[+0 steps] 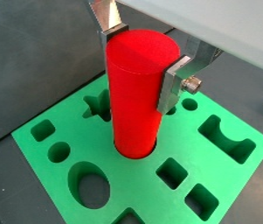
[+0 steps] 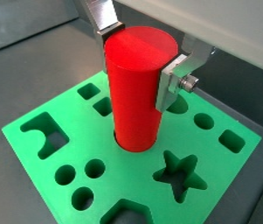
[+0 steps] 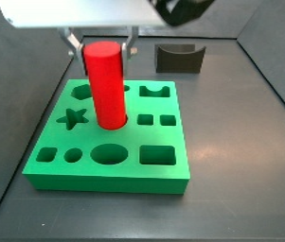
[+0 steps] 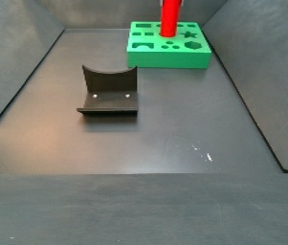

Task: Insert the round object.

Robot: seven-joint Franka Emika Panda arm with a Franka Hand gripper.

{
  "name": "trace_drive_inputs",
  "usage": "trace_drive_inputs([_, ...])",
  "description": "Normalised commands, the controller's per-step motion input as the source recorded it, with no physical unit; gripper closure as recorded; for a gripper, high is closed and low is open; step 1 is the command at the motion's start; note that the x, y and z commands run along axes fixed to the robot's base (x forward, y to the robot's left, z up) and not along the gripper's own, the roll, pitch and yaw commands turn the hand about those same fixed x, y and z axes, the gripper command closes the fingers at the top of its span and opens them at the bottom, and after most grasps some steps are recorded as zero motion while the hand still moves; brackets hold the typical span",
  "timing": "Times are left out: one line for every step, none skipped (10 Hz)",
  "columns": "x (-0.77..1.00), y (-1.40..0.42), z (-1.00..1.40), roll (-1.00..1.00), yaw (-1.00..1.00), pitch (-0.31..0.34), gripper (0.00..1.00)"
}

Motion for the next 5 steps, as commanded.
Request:
trace_drive_inputs([0.0, -0.07, -0.33, 0.15, 0.0, -0.061, 1.0])
trace_drive_inputs([0.0, -0.04, -0.31, 0.1, 0.0, -0.066, 1.0])
trace_drive_inputs([0.0, -0.02, -0.27, 0.08, 0.0, -0.064, 1.0])
trace_drive_inputs([-0.07, -0.01, -0.13, 0.08, 0.0, -0.05, 1.0])
trace_drive_inputs([0.0, 0.0, 0.0, 0.0, 0.0, 0.0, 1.0])
